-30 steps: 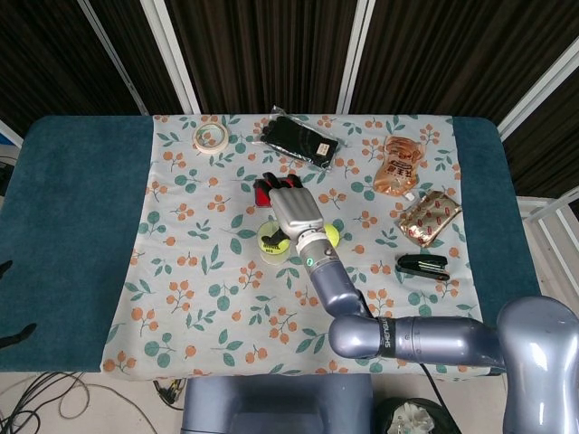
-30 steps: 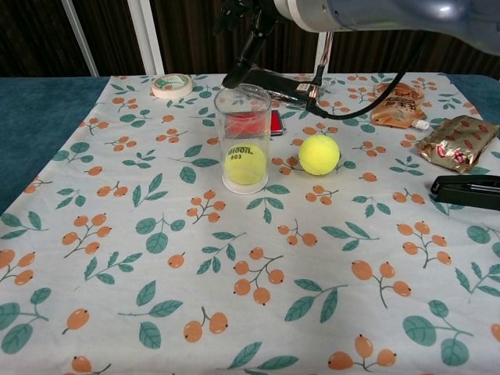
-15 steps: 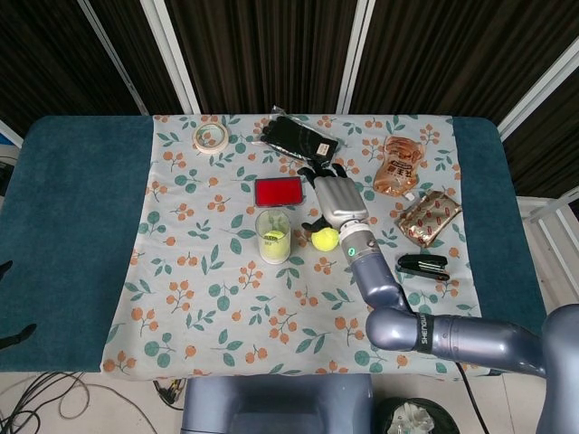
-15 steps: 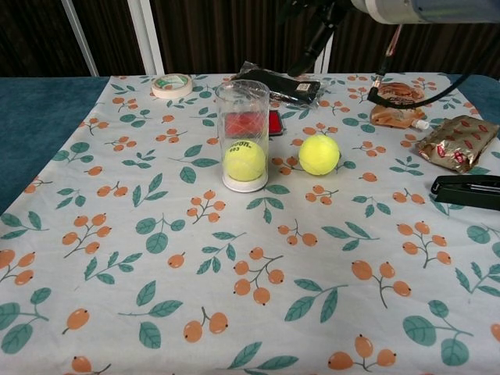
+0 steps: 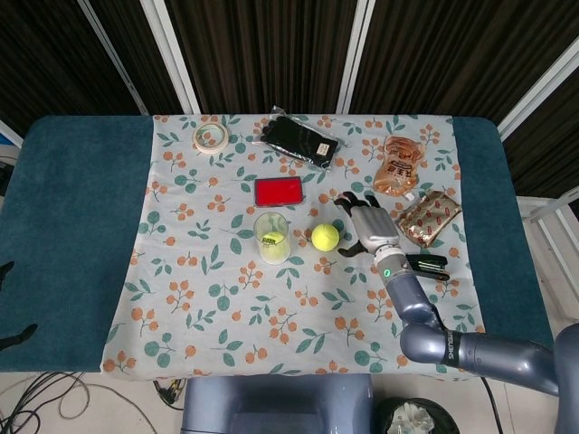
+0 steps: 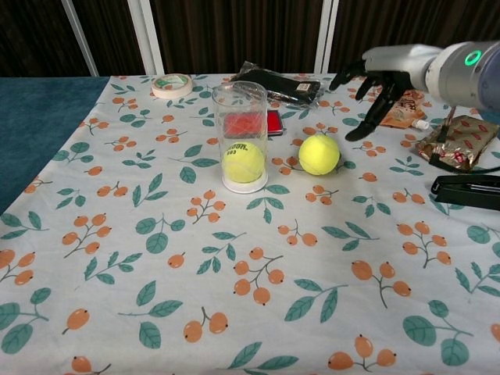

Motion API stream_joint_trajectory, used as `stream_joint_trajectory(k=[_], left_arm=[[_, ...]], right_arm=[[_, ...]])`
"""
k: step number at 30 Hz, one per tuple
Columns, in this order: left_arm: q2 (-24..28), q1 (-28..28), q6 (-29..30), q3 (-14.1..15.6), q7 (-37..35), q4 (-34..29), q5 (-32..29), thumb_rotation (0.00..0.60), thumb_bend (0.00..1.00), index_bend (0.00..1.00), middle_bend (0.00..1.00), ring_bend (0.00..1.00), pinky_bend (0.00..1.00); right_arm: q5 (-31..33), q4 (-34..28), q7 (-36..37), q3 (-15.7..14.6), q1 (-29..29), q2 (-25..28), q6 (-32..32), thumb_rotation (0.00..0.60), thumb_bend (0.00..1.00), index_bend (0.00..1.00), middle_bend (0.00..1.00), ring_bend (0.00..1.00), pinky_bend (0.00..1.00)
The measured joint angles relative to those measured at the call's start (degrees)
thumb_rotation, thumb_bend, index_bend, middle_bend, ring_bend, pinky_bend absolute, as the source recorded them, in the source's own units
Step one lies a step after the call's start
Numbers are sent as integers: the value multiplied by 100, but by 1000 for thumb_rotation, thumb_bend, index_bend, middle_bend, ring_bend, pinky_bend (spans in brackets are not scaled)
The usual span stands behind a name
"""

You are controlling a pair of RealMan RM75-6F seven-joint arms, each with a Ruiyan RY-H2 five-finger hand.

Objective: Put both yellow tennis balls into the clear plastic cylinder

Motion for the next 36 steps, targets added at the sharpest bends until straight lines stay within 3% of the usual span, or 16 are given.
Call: stream_joint_trajectory(k=[12,26,36], left_arm=[[-14,-27,-53,-47,-8,44,-112,600,37,128,0,0,29],[-16,-61,-122,-71,-16,68,-190,600,37,128,0,0,29],[-1,-57,-122,-62,-35,52,-183,600,37,127,0,0,29]], right_arm=[[-480,1131,177,-188,-183,-941,-152,600,251,185,82,201,0],[-716,1877,175,-39,-177,-1563,-347,600,251,220,81,201,0],[-687,2057,-130,143,-49,-1798,-269,600,384,241,105,259,0]])
